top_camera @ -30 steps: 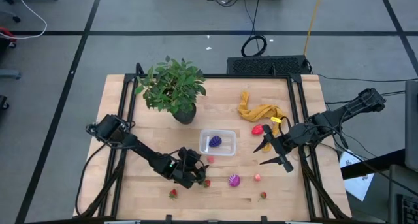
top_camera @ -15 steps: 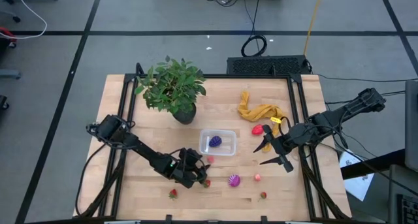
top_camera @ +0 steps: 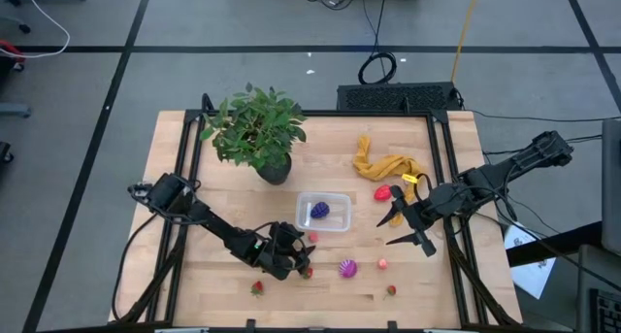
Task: Pick and placing Produce into tupperware
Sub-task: Put the top peach into the bin
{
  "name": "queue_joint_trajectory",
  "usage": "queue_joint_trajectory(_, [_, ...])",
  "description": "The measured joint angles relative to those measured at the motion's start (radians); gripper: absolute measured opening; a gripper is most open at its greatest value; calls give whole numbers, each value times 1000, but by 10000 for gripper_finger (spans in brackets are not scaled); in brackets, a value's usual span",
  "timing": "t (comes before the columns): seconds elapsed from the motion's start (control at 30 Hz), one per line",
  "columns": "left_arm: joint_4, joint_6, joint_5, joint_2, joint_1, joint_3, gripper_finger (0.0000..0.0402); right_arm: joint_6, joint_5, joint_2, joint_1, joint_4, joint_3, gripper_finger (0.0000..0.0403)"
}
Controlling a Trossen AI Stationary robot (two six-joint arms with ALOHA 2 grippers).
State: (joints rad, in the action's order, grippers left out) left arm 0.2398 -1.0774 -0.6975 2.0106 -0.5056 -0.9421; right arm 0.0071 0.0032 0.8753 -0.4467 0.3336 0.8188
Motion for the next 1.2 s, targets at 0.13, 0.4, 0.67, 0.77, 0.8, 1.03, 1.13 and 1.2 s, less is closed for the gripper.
queue_joint_trajectory(0.13, [0, -2, 0, 0, 0, 0, 308, 0, 0, 0, 0, 0, 0, 219])
queue_joint_trajectory(0.4, [18, -23, -17, 29, 0, -10, 308, 0, 0, 0, 0, 0, 0, 219])
queue_joint_trajectory(0.67, [-28, 0, -10, 46, -8, -56, 307, 0, 0, 0, 0, -10, 0, 219])
queue_joint_trajectory(0.77, [-44, -7, -11, 46, -11, -61, 293, 0, 0, 0, 0, -11, 0, 219])
queue_joint_trajectory(0.8, [-45, -5, -11, 47, -11, -62, 283, 0, 0, 0, 0, -11, 0, 219])
queue_joint_trajectory(1.03, [-42, -4, -5, 48, -12, -63, 191, 0, 0, 0, 0, -12, 0, 219])
queue_joint_trajectory(1.13, [-37, -4, 0, 48, -13, -63, 156, 0, 0, 0, 0, -12, 0, 219])
queue_joint_trajectory(1.2, [-34, -4, 5, 49, -13, -63, 139, 0, 0, 0, 0, -12, 0, 219])
